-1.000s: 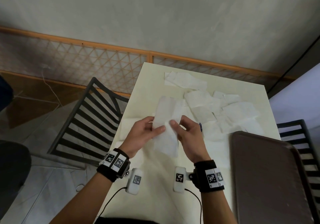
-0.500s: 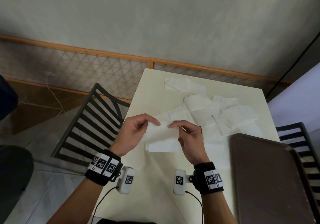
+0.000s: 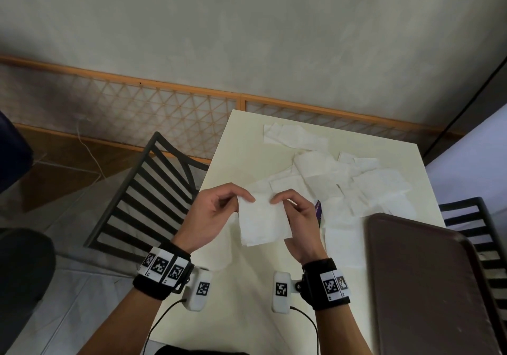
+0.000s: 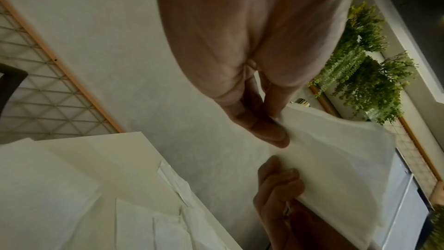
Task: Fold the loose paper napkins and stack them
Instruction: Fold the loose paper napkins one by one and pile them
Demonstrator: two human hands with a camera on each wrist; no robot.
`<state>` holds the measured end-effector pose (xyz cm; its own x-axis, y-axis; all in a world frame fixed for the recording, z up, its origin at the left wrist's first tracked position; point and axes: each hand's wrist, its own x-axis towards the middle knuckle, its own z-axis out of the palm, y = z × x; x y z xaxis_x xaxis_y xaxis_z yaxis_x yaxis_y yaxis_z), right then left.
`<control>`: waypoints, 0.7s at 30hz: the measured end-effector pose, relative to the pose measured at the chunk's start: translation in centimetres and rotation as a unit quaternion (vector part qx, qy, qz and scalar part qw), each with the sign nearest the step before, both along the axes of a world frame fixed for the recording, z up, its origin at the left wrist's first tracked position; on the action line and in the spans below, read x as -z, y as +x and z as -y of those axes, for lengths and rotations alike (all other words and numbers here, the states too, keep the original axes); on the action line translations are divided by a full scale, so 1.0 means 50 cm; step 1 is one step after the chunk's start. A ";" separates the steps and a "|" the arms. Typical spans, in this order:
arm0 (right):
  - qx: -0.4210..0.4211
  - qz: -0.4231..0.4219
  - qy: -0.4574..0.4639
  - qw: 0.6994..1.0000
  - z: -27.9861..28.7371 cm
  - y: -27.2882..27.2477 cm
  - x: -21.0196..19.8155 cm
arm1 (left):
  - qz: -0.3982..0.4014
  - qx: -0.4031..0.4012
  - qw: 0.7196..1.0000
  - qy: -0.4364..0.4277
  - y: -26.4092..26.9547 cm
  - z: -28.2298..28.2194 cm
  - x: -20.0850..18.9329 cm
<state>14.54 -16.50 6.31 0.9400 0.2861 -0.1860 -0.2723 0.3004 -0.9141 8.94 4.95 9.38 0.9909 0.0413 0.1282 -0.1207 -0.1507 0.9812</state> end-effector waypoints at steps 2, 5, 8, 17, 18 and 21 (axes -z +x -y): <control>-0.007 -0.007 0.008 1.000 -0.001 -0.002 0.001 | 0.002 0.003 1.000 0.010 -0.001 -0.003 0.003; -0.020 -0.004 -0.008 1.000 -0.003 -0.002 0.004 | 0.012 0.006 0.999 0.031 -0.004 -0.008 0.012; -0.022 -0.027 -0.039 0.999 -0.004 -0.001 -0.003 | 0.014 0.003 0.997 0.076 -0.012 -0.014 0.016; -0.088 0.368 -0.367 0.850 -0.064 -0.015 0.022 | 0.046 0.045 0.987 0.150 -0.033 0.000 0.025; -0.079 0.350 -0.365 0.859 -0.068 -0.013 0.031 | 0.047 0.029 0.988 0.144 -0.034 -0.004 0.025; -0.043 0.262 -0.334 0.904 -0.068 -0.003 0.044 | 0.054 -0.037 0.987 0.146 -0.032 -0.025 0.029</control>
<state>14.40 -13.11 4.10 0.9284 0.3515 0.1206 0.2554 -0.3677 -0.8942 7.34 6.22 7.95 0.9665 0.0584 0.2498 -0.2003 -0.4367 0.8770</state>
